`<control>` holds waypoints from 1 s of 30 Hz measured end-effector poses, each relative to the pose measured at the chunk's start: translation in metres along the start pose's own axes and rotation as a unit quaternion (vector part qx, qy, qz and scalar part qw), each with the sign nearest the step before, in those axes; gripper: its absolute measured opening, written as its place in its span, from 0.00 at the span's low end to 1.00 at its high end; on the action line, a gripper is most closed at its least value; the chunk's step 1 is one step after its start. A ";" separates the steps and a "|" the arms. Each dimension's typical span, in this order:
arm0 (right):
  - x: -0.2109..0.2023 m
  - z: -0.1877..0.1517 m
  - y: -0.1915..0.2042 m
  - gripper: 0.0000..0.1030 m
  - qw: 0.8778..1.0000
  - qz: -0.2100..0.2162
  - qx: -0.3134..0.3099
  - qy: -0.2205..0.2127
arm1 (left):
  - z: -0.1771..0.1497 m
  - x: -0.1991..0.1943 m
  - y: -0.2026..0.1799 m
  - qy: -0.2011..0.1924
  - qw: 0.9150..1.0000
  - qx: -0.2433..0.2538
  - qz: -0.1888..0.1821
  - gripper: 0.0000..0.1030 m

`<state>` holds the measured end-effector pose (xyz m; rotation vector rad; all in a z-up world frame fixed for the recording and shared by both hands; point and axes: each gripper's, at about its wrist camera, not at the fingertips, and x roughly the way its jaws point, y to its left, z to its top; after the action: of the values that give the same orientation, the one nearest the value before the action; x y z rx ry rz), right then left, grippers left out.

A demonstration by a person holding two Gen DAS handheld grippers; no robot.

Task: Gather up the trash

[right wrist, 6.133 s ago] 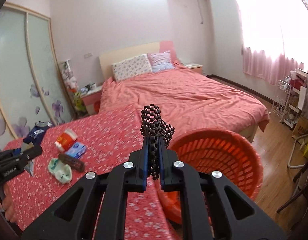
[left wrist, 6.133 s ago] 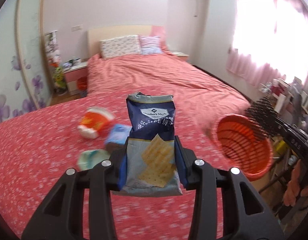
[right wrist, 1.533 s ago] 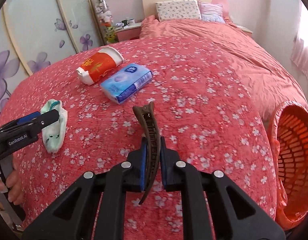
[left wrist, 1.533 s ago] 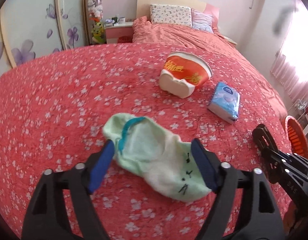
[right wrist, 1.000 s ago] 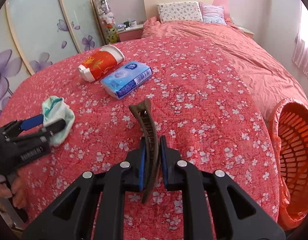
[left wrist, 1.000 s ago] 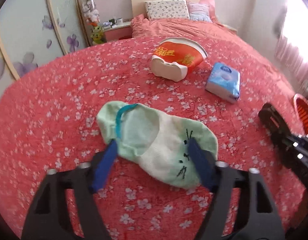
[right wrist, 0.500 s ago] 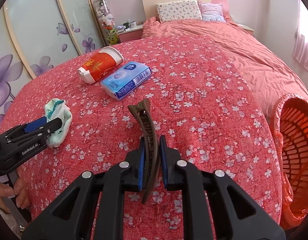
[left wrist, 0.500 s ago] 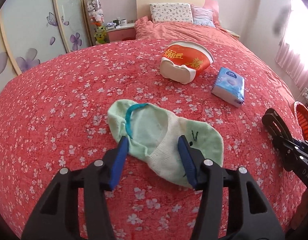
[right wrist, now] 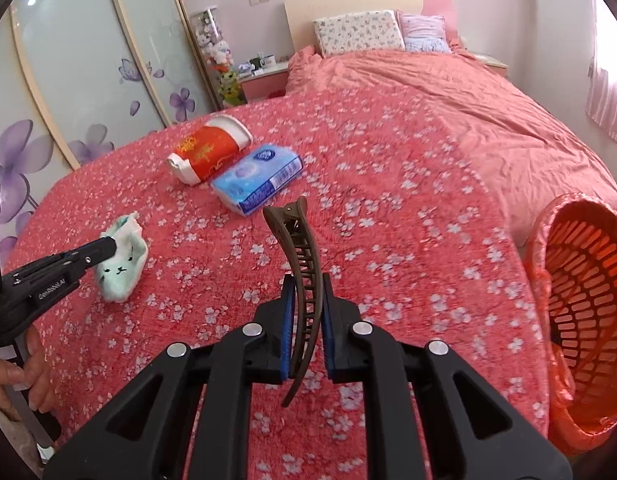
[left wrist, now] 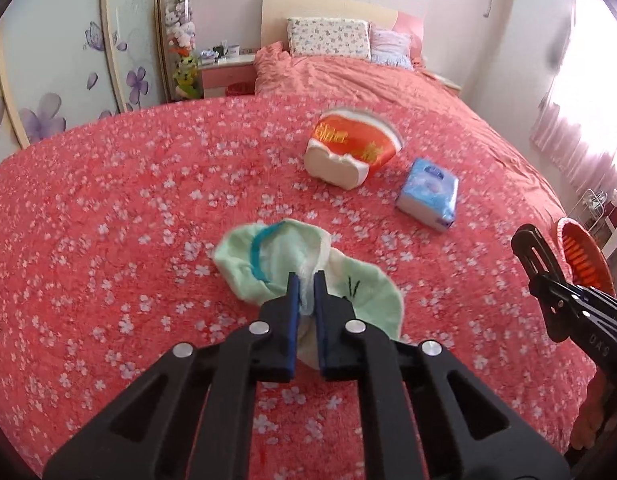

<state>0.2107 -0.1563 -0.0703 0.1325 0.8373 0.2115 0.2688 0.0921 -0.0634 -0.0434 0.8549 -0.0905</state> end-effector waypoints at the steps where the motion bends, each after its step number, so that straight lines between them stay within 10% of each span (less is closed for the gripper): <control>1: -0.002 0.000 0.000 0.12 1.000 -0.001 -0.001 -0.002 | 0.001 -0.004 0.001 -0.003 1.000 0.002 -0.001 0.08; 17: -0.068 0.017 -0.014 0.12 0.996 -0.006 0.020 -0.082 | 0.028 -0.070 -0.031 -0.081 0.997 0.014 -0.006 0.07; 30: -0.116 0.011 -0.063 0.12 0.988 -0.042 0.062 -0.135 | 0.048 -0.105 -0.132 -0.112 0.988 0.066 -0.079 0.07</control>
<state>0.1516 -0.2453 0.0078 0.2362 0.5837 0.0590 0.2285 -0.0290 0.0566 0.0038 0.6175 -0.2852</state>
